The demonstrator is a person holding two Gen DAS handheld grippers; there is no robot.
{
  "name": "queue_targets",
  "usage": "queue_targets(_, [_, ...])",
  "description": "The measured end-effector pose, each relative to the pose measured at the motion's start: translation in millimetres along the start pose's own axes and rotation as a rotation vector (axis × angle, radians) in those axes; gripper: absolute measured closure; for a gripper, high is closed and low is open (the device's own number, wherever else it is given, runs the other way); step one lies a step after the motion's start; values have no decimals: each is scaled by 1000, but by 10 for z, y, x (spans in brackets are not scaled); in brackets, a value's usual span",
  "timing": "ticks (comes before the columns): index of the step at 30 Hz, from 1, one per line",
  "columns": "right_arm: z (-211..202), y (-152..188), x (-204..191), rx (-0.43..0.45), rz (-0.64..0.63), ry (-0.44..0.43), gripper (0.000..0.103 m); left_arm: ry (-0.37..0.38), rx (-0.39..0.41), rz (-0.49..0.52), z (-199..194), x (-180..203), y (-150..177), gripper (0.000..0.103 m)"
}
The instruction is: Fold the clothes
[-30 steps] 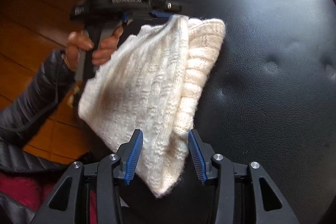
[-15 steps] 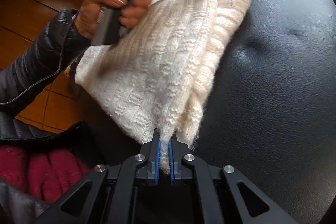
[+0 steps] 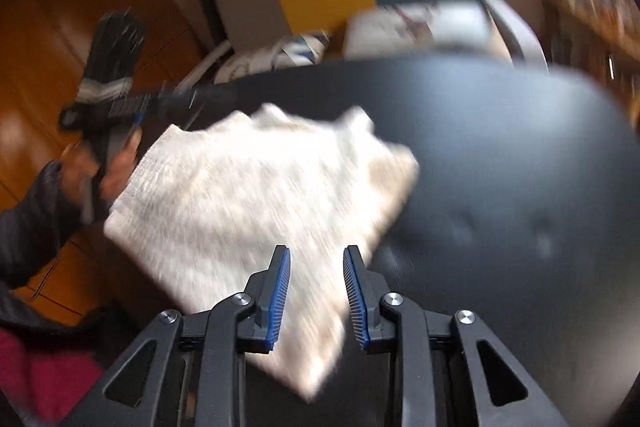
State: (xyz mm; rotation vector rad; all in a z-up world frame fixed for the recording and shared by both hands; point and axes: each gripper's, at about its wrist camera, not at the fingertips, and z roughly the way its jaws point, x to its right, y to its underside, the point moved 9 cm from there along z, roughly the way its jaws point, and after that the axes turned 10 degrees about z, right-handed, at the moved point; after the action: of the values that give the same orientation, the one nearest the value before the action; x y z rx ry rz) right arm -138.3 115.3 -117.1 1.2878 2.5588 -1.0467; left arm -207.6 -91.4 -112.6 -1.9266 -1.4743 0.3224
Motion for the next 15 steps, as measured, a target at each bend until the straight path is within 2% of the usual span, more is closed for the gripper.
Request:
queue_targets(4, [466, -213, -381, -31, -97, 50, 75, -63, -42, 53, -349, -105, 618, 59])
queue_targets(8, [901, -289, -378, -91, -103, 173, 75, -128, -89, 79, -481, -302, 1056, 60])
queue_targets(10, [1052, -264, -253, -117, -90, 264, 77, -138, -97, 45, -471, -454, 1163, 60])
queue_targets(13, [1092, -201, -131, -111, -46, 288, 76, -169, -120, -72, -315, -776, 1311, 60])
queue_targets(15, [1110, -176, -75, -112, -28, 303, 76, -129, -88, -179, -262, -889, 1326, 60])
